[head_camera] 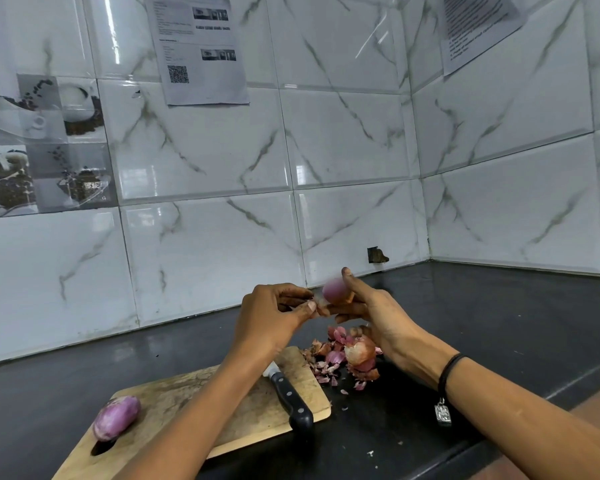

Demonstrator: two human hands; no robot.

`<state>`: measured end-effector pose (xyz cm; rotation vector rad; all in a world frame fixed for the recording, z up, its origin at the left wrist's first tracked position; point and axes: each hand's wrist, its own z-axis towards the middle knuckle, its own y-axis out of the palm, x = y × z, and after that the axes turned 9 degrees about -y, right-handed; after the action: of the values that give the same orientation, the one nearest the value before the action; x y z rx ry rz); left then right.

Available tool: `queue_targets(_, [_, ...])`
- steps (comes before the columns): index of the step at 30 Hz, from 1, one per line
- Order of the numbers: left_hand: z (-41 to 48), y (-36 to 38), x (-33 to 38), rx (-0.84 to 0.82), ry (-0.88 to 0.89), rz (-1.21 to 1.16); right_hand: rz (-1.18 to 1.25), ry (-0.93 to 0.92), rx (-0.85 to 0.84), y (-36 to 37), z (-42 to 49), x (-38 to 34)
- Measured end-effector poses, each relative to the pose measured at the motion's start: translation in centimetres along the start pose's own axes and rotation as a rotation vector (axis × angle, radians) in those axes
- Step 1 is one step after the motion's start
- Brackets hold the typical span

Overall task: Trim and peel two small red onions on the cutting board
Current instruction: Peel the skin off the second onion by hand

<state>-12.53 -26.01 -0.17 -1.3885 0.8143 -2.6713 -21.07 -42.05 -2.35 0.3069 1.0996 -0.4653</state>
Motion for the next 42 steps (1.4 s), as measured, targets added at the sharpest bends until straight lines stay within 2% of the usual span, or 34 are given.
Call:
queue_targets(3, [-0.1, 0.0, 0.1, -0.013, 0.001, 0.05, 0.079, 0.017, 0.042, 0.0, 0.0, -0.1])
queue_targets(9, [-0.7, 0.3, 0.6, -0.073, -0.037, 0.24, 0.109, 0.056, 0.022, 0.0, -0.4, -0.5])
queue_targets(12, [-0.7, 0.3, 0.8, -0.108, -0.009, 0.189, 0.094, 0.068, 0.01, 0.1, -0.4, -0.6])
queue_targets(16, [-0.4, 0.4, 0.5, -0.245, 0.02, 0.075, 0.084, 0.065, 0.006, 0.3, -0.4, -0.4])
queue_targets(20, [-0.5, 0.5, 0.4, -0.332, 0.081, 0.008, 0.143, 0.091, -0.082, 0.4, -0.9, -0.7])
queue_targets(25, [-0.6, 0.4, 0.8, -0.34, 0.075, -0.086, 0.167, 0.073, -0.182, 0.5, -1.6, -1.1])
queue_targets(30, [-0.3, 0.2, 0.3, -0.266, 0.083, -0.118, 0.139, 0.05, -0.271, 0.6, -1.6, -1.2])
queue_targets(37, [0.0, 0.4, 0.0, -0.203, 0.138, -0.08, -0.003, -0.185, -0.299, 0.7, -2.0, -0.8])
queue_targets(42, [0.0, 0.6, 0.2, -0.231, 0.12, -0.093, -0.129, -0.24, -0.267, 0.7, -1.8, -0.5])
